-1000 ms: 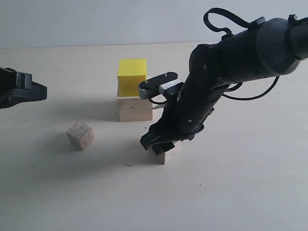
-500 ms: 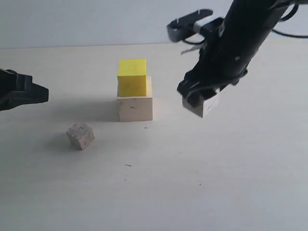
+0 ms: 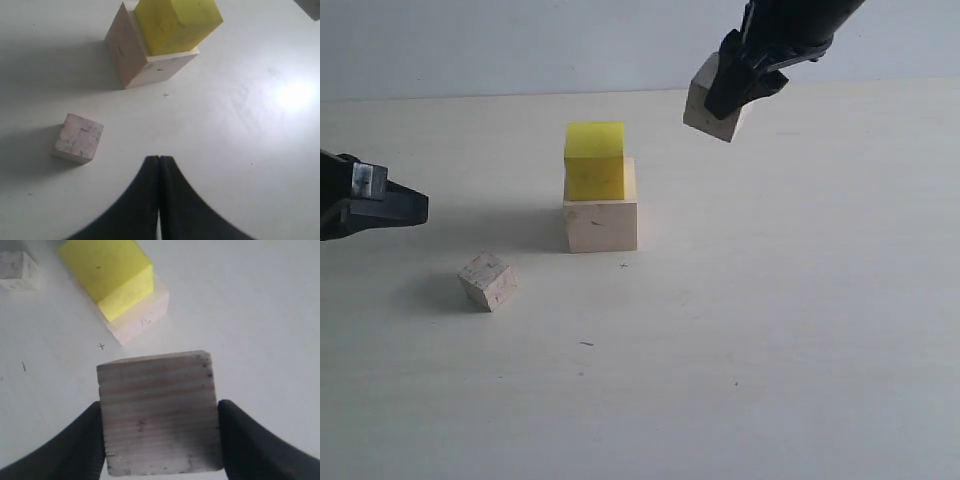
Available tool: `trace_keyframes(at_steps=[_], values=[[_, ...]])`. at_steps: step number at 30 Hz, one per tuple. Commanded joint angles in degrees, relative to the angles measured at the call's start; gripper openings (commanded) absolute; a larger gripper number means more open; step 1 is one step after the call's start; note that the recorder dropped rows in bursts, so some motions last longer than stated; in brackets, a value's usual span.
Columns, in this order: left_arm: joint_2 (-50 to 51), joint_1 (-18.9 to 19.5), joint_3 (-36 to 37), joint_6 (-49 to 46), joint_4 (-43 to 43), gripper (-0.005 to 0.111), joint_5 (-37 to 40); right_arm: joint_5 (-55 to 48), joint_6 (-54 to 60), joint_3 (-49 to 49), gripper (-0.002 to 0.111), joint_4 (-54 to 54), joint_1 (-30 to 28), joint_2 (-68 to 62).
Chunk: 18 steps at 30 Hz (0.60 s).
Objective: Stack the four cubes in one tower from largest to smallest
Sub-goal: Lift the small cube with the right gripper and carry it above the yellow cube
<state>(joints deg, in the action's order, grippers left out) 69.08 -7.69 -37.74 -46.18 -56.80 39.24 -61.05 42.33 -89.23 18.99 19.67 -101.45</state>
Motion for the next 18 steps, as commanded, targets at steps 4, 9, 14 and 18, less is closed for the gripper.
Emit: trace_keyframes(at_steps=[4, 9, 14, 18], values=[[-0.50, -0.34, 0.18, -0.32, -0.27, 0.000, 6.14, -3.10, 2.22, -11.34, 0.000, 1.88, -0.32, -7.11], [-0.50, -0.34, 0.18, -0.32, 0.78, 0.000, 6.46, -8.37, -11.63, -17.98, 0.000, 6.02, 0.35, -10.58], [-0.50, -0.34, 0.18, -0.18, -0.57, 0.000, 6.02, -7.44, -22.32, -18.73, 0.000, 3.77, 6.67, -11.36], [-0.64, -0.34, 0.18, -0.18, -0.66, 0.000, 6.78, -5.27, -37.91, -20.23, 0.000, -3.50, 11.18, -11.24]])
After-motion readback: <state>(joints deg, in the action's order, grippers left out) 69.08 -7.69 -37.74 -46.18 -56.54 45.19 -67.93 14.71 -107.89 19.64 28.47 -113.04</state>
